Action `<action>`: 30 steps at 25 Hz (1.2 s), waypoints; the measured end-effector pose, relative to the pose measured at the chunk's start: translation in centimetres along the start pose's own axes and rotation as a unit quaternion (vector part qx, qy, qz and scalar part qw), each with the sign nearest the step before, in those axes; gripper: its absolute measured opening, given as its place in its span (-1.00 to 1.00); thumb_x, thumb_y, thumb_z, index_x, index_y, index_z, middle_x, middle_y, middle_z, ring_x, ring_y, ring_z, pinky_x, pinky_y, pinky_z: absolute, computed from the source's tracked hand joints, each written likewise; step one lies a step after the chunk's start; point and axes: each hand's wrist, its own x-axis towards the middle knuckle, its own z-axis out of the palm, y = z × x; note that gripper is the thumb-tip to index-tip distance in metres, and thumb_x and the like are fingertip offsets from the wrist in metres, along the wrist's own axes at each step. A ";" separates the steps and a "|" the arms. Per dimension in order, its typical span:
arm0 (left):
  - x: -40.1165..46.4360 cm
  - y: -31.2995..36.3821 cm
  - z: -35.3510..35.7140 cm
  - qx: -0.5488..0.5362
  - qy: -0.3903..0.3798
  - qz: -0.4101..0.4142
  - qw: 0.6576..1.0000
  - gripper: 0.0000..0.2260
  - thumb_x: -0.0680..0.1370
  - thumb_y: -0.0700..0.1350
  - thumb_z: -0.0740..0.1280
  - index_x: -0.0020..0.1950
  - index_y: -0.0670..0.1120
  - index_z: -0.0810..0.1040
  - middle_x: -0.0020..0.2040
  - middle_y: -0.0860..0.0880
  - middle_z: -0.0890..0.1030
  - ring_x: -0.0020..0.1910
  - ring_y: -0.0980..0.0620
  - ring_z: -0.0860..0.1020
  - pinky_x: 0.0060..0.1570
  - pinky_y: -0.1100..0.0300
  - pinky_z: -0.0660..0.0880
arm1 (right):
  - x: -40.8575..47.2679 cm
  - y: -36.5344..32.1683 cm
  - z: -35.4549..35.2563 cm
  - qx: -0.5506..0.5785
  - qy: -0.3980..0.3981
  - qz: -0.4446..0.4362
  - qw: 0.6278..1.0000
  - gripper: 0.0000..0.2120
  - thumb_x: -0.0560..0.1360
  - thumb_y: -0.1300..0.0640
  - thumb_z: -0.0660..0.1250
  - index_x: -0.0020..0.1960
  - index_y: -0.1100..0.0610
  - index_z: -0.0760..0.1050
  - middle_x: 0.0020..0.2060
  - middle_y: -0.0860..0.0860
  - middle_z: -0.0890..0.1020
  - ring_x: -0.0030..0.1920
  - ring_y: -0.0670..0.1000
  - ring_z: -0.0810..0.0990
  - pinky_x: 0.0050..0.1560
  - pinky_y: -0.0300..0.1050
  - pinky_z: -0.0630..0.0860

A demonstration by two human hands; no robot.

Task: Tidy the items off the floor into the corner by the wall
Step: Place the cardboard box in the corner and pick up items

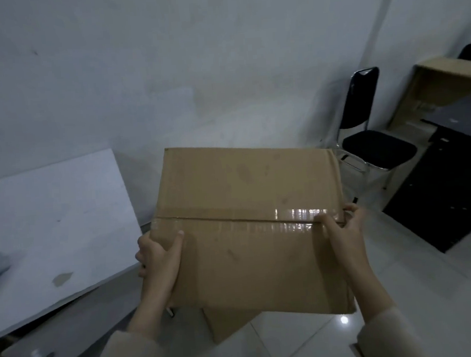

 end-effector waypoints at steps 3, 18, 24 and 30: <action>3.0 0.4 3.0 -0.005 0.020 -0.021 1.000 -0.50 0.50 0.06 0.26 0.35 -0.07 0.20 0.33 -0.18 0.31 0.30 -0.29 0.30 0.28 -0.15 0.28 | 5.5 0.5 2.7 -0.016 -0.029 0.009 0.999 -0.58 0.39 0.04 0.33 0.14 0.05 0.19 0.07 0.06 0.46 -0.02 0.07 0.47 -0.18 -0.12 0.33; 32.7 -8.6 15.9 -0.028 0.149 -0.137 0.979 -0.42 0.38 -0.03 0.36 0.31 -0.21 0.25 0.25 -0.25 0.45 0.26 -0.24 0.40 0.30 -0.18 0.28 | 27.6 13.8 30.3 -0.124 -0.189 0.037 0.974 -0.59 0.41 0.26 0.29 0.10 0.03 0.13 -0.15 -0.11 0.44 -0.09 0.06 0.48 -0.08 -0.05 0.40; 39.1 -13.5 19.3 0.111 0.197 -0.124 0.966 -0.16 0.25 0.15 0.31 0.43 -0.17 0.12 0.42 -0.23 0.25 0.42 -0.21 0.18 0.41 -0.15 0.09 | 32.1 22.7 39.5 -0.209 -0.266 -0.012 0.941 -0.24 0.29 0.13 0.30 0.41 0.04 0.03 0.17 0.04 0.42 0.20 0.18 0.44 0.16 -0.04 0.39; 42.5 -12.5 20.7 0.273 0.085 -0.108 0.952 -0.12 0.43 0.13 0.35 0.51 -0.17 -0.11 0.54 -0.17 -0.12 0.52 -0.14 -0.15 0.44 -0.07 -0.23 | 32.2 24.6 42.3 -0.472 -0.277 -0.134 0.826 -0.49 0.57 0.00 0.05 0.48 -0.16 -0.02 0.50 0.24 -0.12 0.48 0.32 -0.09 0.42 0.26 -0.04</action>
